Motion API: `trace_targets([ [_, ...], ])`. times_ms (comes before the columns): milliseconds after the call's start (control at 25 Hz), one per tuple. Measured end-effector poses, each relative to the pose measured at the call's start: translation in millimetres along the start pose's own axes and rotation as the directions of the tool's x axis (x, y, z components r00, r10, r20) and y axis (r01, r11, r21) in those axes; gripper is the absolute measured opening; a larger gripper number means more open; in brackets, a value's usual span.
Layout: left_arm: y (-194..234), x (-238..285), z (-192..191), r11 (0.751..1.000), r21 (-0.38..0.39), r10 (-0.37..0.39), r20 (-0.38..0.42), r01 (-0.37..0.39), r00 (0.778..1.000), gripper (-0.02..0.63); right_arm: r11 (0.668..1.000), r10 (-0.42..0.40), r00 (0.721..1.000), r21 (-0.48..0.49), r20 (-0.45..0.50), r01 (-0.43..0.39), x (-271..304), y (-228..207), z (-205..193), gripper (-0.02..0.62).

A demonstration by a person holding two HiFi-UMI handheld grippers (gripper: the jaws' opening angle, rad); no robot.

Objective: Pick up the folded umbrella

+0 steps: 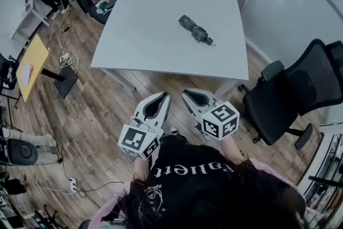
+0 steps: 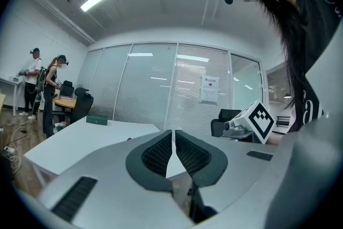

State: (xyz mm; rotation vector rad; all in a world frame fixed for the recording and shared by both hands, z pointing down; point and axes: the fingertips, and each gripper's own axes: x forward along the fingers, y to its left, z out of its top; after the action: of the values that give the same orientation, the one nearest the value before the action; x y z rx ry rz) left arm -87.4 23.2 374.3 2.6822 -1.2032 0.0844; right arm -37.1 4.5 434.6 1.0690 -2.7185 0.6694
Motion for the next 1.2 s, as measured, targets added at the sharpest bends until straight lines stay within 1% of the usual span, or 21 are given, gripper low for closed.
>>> trace_targets([
  [200, 38, -3, 6, 1.0, 0.003, -0.031, 0.009, 0.031, 0.999, 0.037, 1.0, -0.028, 1.0, -0.001, 0.01, 0.028, 36, 5, 10, 0.035],
  [360, 58, -2, 4, 0.998, -0.018, -0.054, 0.009, 0.054, 0.999, 0.037, 0.999, -0.051, 0.999, -0.005, -0.006, 0.051, 51, 10, 8, 0.035],
  [600, 59, 9, -3, 0.993, -0.04, -0.113, -0.004, 0.112, 0.994, 0.037, 0.995, -0.099, 0.995, 0.004, -0.031, 0.099, 52, 2, 5, 0.035],
  [720, 57, 12, -7, 0.991, -0.049, -0.125, -0.012, 0.124, 0.992, 0.037, 0.994, -0.112, 0.993, 0.011, -0.036, 0.113, 51, -3, 3, 0.035],
  [840, 59, 16, -9, 0.991, -0.054, -0.121, -0.02, 0.12, 0.992, 0.037, 0.994, -0.111, 0.993, 0.015, -0.044, 0.112, 54, -10, 4, 0.035],
  [1040, 75, 27, -8, 0.995, -0.064, -0.077, -0.023, 0.075, 0.997, 0.037, 0.997, -0.081, 0.995, 0.014, -0.055, 0.081, 69, -24, 10, 0.035],
  [1200, 90, 46, -7, 0.997, -0.061, -0.057, -0.025, 0.056, 0.998, 0.037, 0.998, -0.057, 0.997, 0.024, -0.057, 0.058, 85, -47, 16, 0.035],
])
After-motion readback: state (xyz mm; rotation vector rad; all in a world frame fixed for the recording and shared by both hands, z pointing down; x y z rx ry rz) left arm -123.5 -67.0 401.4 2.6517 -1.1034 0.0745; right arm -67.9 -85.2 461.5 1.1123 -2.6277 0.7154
